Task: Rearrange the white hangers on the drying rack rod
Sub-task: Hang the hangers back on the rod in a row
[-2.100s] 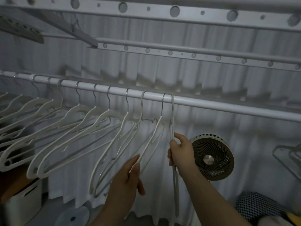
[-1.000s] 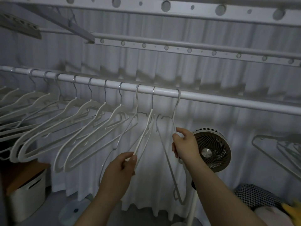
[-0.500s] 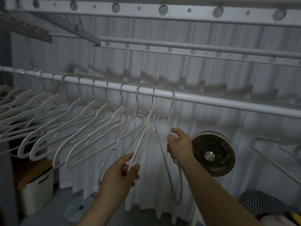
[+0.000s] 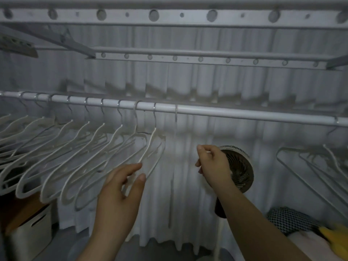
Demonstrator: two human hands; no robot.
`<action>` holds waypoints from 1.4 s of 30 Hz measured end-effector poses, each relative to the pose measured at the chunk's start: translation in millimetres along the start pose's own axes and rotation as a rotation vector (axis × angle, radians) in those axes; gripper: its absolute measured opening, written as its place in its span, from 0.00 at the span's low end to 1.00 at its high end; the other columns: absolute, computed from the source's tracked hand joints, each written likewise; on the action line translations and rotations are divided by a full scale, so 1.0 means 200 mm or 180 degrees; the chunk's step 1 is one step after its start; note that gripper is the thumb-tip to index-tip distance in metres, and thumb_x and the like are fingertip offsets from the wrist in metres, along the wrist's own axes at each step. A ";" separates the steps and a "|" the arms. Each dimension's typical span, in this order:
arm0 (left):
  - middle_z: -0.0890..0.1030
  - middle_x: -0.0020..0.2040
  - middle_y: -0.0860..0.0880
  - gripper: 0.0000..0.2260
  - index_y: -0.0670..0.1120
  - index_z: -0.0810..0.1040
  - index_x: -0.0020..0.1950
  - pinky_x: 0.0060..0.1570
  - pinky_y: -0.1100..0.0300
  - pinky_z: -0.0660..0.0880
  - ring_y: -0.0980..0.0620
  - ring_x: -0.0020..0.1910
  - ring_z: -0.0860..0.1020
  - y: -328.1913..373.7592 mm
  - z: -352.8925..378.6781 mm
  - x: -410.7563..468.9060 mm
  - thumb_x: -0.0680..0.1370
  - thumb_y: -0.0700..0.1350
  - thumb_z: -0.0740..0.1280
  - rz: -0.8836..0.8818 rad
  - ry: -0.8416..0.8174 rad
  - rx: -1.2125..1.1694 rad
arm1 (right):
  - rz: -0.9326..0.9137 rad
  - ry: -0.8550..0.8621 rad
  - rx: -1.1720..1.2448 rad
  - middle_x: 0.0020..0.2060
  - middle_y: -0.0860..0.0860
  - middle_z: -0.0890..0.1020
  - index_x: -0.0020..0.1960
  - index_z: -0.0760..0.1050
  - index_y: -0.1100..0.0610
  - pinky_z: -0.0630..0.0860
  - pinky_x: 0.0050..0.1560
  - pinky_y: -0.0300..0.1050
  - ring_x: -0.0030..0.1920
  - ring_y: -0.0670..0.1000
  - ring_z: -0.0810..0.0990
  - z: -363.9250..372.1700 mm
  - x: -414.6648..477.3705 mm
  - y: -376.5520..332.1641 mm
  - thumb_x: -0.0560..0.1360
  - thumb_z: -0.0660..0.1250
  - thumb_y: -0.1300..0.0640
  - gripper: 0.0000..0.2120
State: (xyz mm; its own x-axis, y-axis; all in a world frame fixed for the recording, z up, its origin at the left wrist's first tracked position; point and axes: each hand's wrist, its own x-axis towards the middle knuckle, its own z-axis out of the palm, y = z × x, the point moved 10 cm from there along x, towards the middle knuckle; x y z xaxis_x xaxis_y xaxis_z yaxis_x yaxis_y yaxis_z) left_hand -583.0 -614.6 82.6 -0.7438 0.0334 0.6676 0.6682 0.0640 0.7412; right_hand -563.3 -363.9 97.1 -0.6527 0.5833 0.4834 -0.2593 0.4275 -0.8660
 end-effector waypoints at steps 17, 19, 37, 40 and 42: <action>0.75 0.40 0.61 0.06 0.53 0.76 0.47 0.32 0.83 0.67 0.70 0.35 0.76 0.52 1.56 -0.69 0.74 0.41 0.66 -0.0601 -0.1402 -0.1002 | -0.0503 0.1189 -0.0926 0.41 0.47 0.77 0.51 0.78 0.58 0.71 0.43 0.33 0.42 0.44 0.74 -1.81 -0.12 -0.06 0.74 0.62 0.64 0.09; 0.73 0.44 0.63 0.13 0.55 0.70 0.53 0.34 0.76 0.71 0.68 0.38 0.75 0.56 1.72 -0.77 0.72 0.45 0.68 -0.0773 -0.1710 -0.1121 | -0.0318 0.1095 -0.0936 0.43 0.49 0.77 0.54 0.77 0.59 0.70 0.38 0.24 0.41 0.43 0.74 -1.90 -0.09 0.02 0.75 0.62 0.64 0.10; 0.77 0.39 0.54 0.35 0.51 0.58 0.70 0.38 0.66 0.76 0.56 0.36 0.77 0.47 2.18 -0.97 0.70 0.33 0.68 -0.1232 -0.2571 -0.0988 | 0.0685 0.0292 -0.2455 0.45 0.53 0.80 0.68 0.64 0.60 0.72 0.51 0.45 0.49 0.54 0.78 -1.75 0.12 0.37 0.75 0.62 0.55 0.23; 0.79 0.37 0.57 0.22 0.51 0.66 0.64 0.42 0.69 0.74 0.63 0.36 0.78 0.46 2.19 -1.00 0.74 0.35 0.65 -0.1242 -0.2843 -0.1156 | 0.0746 0.0423 -0.2318 0.52 0.55 0.80 0.68 0.67 0.59 0.71 0.56 0.45 0.56 0.56 0.77 -1.75 0.11 0.39 0.75 0.61 0.58 0.21; 0.78 0.36 0.61 0.14 0.56 0.70 0.58 0.35 0.78 0.70 0.71 0.33 0.76 0.46 2.17 -0.99 0.76 0.42 0.63 -0.1178 -0.2987 -0.1116 | 0.0722 0.0471 -0.2248 0.55 0.56 0.79 0.65 0.70 0.60 0.71 0.54 0.44 0.55 0.56 0.77 -1.72 0.09 0.39 0.74 0.61 0.60 0.19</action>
State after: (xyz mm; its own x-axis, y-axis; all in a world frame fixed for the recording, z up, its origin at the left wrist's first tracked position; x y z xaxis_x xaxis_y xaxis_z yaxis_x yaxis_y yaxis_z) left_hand -381.6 -183.1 -11.8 -0.5178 0.8349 0.1868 0.2546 -0.0581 0.9653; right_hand -350.7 -82.1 83.2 -0.5206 0.7750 0.3583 0.4203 0.5979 -0.6826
